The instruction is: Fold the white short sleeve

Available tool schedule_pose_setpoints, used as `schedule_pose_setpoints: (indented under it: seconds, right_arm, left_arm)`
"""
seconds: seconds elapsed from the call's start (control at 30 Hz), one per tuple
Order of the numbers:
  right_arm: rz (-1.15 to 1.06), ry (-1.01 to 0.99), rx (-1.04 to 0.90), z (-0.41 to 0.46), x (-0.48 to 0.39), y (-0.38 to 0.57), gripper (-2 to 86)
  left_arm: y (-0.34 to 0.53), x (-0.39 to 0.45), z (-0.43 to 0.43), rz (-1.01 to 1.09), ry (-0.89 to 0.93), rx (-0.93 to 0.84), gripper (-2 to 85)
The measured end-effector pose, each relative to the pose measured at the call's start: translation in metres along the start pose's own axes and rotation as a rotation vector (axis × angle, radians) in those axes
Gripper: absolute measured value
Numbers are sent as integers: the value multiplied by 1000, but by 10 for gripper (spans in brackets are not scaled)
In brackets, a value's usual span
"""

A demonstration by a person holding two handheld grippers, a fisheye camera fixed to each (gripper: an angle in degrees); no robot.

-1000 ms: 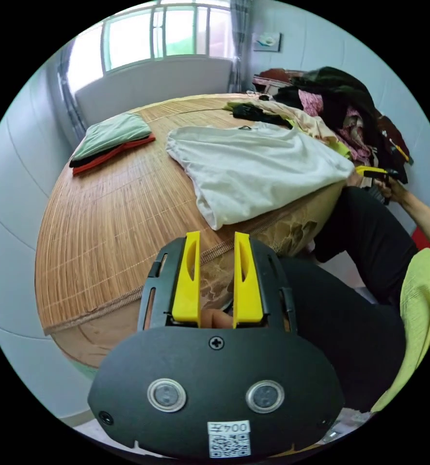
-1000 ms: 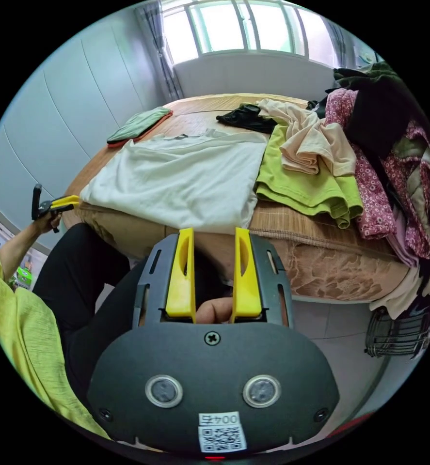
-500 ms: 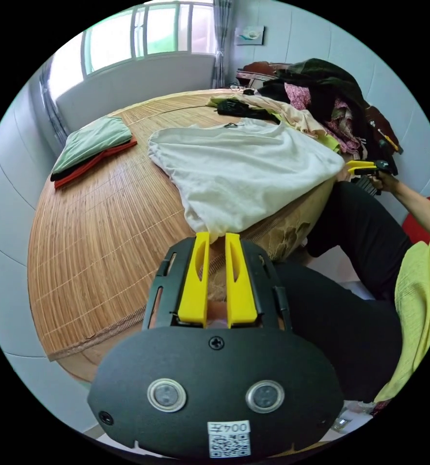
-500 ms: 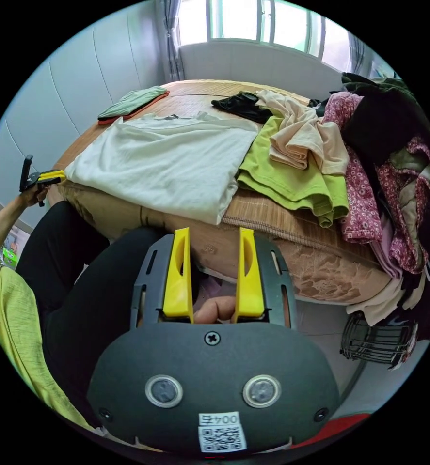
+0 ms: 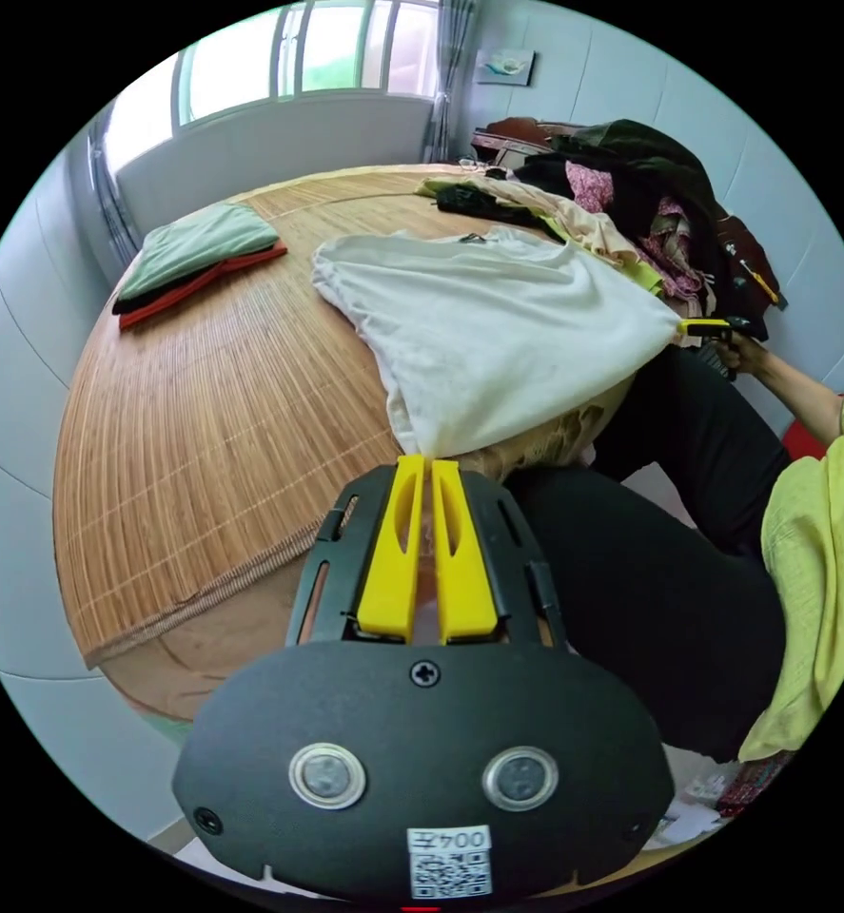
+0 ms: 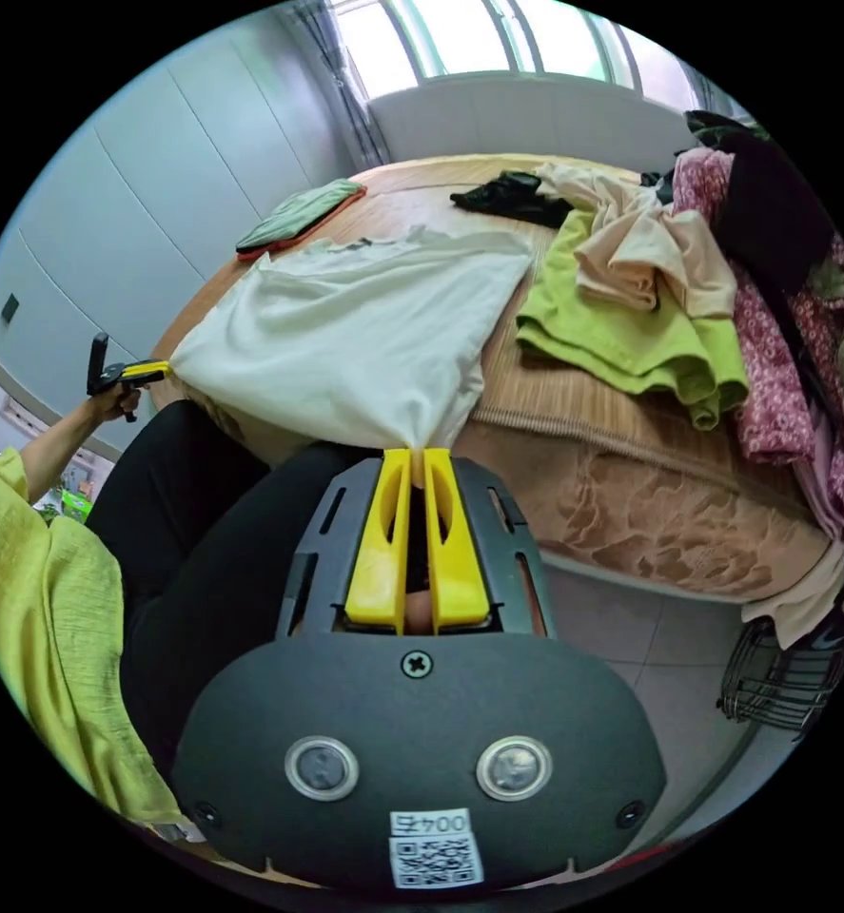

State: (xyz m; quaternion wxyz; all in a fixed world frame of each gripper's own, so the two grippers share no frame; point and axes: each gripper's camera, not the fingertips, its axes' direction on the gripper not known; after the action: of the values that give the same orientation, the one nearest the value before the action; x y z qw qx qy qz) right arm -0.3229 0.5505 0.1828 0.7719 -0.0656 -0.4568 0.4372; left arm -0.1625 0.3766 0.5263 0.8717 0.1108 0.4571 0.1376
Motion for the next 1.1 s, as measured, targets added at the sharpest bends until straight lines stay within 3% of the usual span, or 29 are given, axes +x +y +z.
schedule_pose_setpoints:
  seconds: [0.2, 0.27, 0.33, 0.4, 0.53, 0.7, 0.83, 1.1]
  right_arm:
    - [136, 65, 44, -27, 20, 8, 76]
    - [134, 53, 145, -49, 11, -11, 77]
    - [112, -5, 205, -51, -1, -36, 77]
    - [43, -14, 216, -39, -22, -71, 77]
    - [-227, 140, 153, 17, -97, -154, 83]
    - [-634, 320, 33, 67, -164, -218, 95]
    - [-946, 488, -120, 103, -178, -240, 98]
    - [-951, 400, -275, 120, -147, -295, 1]
  left_arm:
    - [24, -32, -29, -80, -40, -52, 12]
    - [25, -45, -56, -159, -43, 32, 10]
    - [6, -41, -87, -199, 10, 273, 5]
    - [-26, -29, -81, -200, 27, 331, 3]
    - [-100, 0, -6, -155, 18, 196, 2]
    - [-101, -15, 65, -313, 7, 45, 2]
    - [-80, -30, 67, -360, 72, 143, 2]
    - [-69, -49, 68, -384, 124, 171, 1]
